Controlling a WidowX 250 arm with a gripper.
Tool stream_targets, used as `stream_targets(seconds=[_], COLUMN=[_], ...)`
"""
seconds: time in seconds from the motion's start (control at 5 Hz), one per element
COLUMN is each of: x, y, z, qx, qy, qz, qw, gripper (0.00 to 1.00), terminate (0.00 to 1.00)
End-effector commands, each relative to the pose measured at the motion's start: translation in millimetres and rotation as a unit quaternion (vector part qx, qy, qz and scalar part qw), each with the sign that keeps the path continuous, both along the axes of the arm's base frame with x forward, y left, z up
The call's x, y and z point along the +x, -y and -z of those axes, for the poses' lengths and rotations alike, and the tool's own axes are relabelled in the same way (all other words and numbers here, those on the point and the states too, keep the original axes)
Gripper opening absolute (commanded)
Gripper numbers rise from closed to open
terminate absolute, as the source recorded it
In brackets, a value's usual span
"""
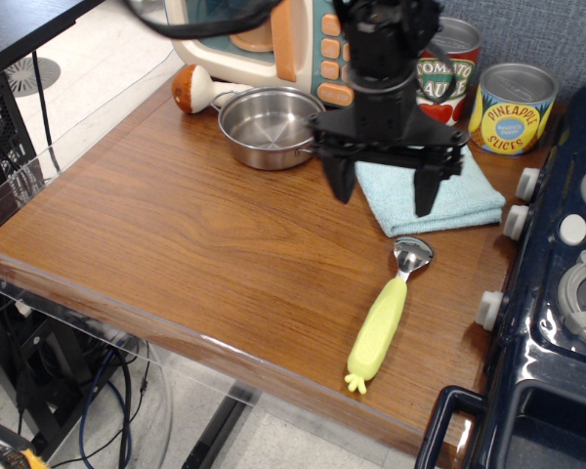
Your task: PICK UP THE WHITE TOWEL AND KEEP ANOTHER SIDE OF THE TABLE
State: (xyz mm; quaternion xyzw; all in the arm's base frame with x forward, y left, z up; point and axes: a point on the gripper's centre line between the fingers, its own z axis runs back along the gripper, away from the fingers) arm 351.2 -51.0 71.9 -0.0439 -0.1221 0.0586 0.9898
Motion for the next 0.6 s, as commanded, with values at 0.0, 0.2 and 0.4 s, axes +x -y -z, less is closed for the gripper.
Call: stream_targets(seconds=[0.0,0.2,0.4], x=[59,70,80], y=[8,9,7], z=[-13,-7,14], qx=[-0.006,0.002,0.001], qy=[0.015,0.019,0.001], qz=[0.02,0.02,0.016], qw=[0.9997,0.9996,0.9999], gripper=[1.0,1.0,1.0], terminate=[0.0,0.0,0.0])
